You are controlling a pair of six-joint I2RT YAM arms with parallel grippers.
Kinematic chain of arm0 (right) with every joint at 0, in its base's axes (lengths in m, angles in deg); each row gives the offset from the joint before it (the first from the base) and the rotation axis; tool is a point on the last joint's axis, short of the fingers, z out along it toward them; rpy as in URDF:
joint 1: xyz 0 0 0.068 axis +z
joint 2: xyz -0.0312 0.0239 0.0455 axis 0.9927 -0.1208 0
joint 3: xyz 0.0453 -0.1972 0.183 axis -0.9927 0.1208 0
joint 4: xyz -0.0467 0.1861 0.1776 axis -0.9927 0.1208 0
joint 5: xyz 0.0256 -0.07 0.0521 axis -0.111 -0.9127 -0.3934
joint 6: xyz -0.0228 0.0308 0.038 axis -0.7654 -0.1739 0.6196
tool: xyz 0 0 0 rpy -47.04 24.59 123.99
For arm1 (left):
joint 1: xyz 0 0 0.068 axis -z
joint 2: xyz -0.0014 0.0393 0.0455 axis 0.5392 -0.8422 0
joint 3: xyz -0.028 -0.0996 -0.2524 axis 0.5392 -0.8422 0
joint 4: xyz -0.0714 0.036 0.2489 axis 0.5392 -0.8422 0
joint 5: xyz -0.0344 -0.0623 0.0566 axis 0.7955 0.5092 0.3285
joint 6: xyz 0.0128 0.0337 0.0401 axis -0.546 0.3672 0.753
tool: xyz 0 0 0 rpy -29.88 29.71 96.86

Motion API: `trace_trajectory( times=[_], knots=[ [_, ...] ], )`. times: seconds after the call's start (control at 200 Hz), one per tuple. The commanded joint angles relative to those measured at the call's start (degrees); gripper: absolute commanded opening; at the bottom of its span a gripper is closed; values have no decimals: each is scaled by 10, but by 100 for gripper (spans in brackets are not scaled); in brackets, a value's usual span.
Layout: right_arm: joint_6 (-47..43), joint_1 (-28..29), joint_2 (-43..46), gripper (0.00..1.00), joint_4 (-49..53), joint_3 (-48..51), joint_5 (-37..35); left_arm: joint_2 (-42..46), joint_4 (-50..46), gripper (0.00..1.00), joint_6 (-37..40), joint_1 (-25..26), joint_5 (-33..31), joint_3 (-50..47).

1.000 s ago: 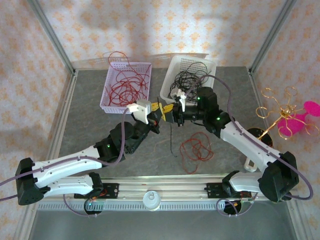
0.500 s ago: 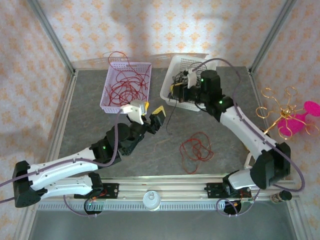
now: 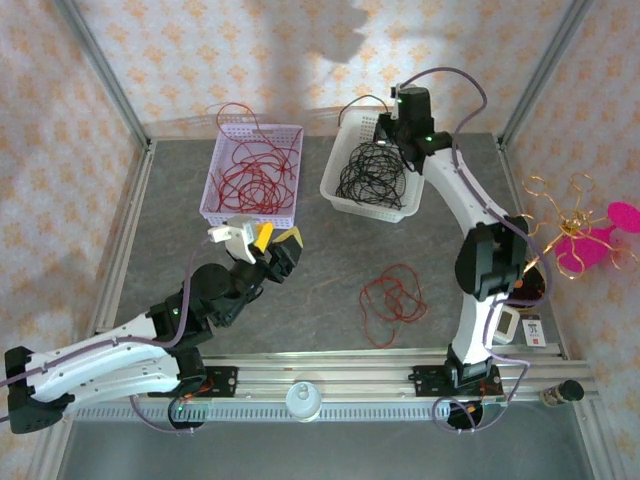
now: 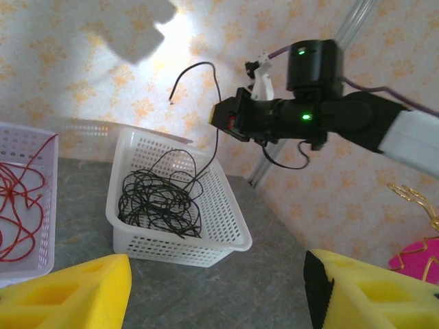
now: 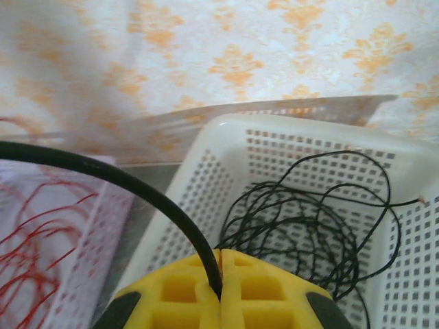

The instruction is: Untangle the cables

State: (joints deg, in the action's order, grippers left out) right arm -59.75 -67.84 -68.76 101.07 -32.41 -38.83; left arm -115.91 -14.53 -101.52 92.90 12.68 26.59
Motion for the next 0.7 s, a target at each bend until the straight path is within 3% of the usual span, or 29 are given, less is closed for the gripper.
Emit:
trace_trajectory(
  times=[0.0,0.26,0.395,0.495,0.696],
  knots=[
    [7,-20,-49,0,30,-66,-47,6,-37,65,-19,-1,0,-7],
    [-20,-31,-134,0,31,-95,-97,-10,-28,65,-12,0,0,-8],
    [-24,-31,-156,0,34,-68,-77,-23,-27,65,-11,-1,0,-4],
    [-29,-31,-169,0,21,-46,-100,-29,-23,65,-11,-1,4,-3],
    [-45,-32,-203,36,40,-84,-125,-37,-27,65,-11,-1,7,2]
  ],
)
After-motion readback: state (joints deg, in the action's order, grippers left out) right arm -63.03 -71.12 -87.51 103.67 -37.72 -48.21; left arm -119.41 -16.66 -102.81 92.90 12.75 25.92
